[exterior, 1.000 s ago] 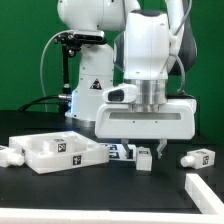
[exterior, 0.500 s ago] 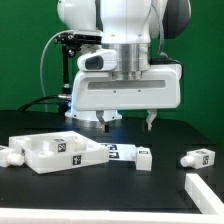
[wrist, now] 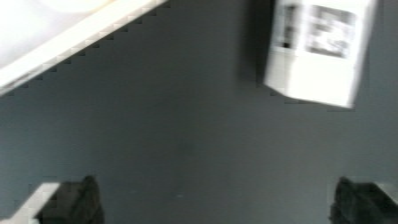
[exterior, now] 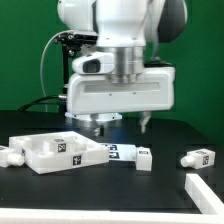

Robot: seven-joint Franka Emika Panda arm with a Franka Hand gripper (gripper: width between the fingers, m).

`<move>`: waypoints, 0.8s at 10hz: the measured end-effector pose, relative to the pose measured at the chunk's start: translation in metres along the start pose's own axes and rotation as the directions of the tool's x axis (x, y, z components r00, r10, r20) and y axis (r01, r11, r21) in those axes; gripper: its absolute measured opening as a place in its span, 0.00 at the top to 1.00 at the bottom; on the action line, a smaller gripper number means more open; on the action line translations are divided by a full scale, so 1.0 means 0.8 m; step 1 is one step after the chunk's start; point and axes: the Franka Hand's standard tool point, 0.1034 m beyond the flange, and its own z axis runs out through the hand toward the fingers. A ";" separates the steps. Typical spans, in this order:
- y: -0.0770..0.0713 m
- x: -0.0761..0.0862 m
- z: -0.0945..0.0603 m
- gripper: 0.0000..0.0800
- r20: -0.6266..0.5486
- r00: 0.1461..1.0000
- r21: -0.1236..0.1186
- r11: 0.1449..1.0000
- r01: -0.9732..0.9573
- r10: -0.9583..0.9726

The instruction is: Assemble square table

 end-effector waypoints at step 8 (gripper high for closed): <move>0.082 -0.041 0.004 0.19 -0.039 0.983 -0.032 0.984 0.177 -0.179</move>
Offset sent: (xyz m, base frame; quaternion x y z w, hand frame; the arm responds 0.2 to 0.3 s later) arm 0.0000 0.0000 0.0000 0.0000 0.0000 0.0000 1.0000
